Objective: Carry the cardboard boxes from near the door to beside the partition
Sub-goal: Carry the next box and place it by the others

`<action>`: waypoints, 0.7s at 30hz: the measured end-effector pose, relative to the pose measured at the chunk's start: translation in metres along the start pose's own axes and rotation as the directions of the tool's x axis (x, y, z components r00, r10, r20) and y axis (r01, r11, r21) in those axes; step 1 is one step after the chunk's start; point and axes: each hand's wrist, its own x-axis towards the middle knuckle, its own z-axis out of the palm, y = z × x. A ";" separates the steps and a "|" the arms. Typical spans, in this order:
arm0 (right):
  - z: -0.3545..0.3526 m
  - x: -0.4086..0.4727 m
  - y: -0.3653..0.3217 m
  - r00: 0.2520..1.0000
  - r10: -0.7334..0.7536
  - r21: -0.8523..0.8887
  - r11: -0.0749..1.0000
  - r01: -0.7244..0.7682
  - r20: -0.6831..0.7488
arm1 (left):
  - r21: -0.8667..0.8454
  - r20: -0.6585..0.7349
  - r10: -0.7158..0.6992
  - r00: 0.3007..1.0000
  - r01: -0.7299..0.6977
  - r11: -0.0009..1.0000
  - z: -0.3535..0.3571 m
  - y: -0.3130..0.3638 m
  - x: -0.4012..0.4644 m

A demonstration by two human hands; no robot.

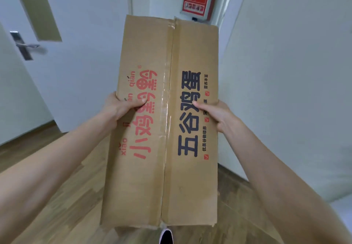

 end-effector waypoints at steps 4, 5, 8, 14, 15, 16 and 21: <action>-0.079 -0.119 -0.001 0.981 -0.057 0.085 0.994 0.074 -0.185 | 0.035 0.188 0.102 0.977 -0.110 0.993 0.042 0.044 -0.080; -0.096 -0.142 0.001 0.973 -0.067 0.096 0.991 0.090 -0.221 | 0.039 0.226 0.112 0.968 -0.123 0.992 0.053 0.052 -0.097; -0.151 -0.220 0.012 0.938 -0.079 0.145 0.980 0.135 -0.337 | 0.046 0.343 0.172 0.923 -0.199 0.979 0.098 0.071 -0.154; -0.276 -0.377 0.084 0.800 -0.055 0.190 0.959 0.208 -0.598 | -0.005 0.584 0.256 0.771 -0.312 0.950 0.214 0.075 -0.292; -0.298 -0.406 0.101 0.765 -0.048 0.194 0.956 0.222 -0.642 | -0.014 0.627 0.265 0.733 -0.330 0.944 0.236 0.073 -0.320; -0.320 -0.436 0.117 0.733 -0.034 0.198 0.953 0.227 -0.679 | -0.032 0.665 0.281 0.692 -0.349 0.936 0.259 0.070 -0.350; -0.439 -0.623 0.223 0.507 0.091 0.251 0.933 0.257 -0.857 | -0.071 0.841 0.269 0.470 -0.396 0.916 0.396 0.038 -0.545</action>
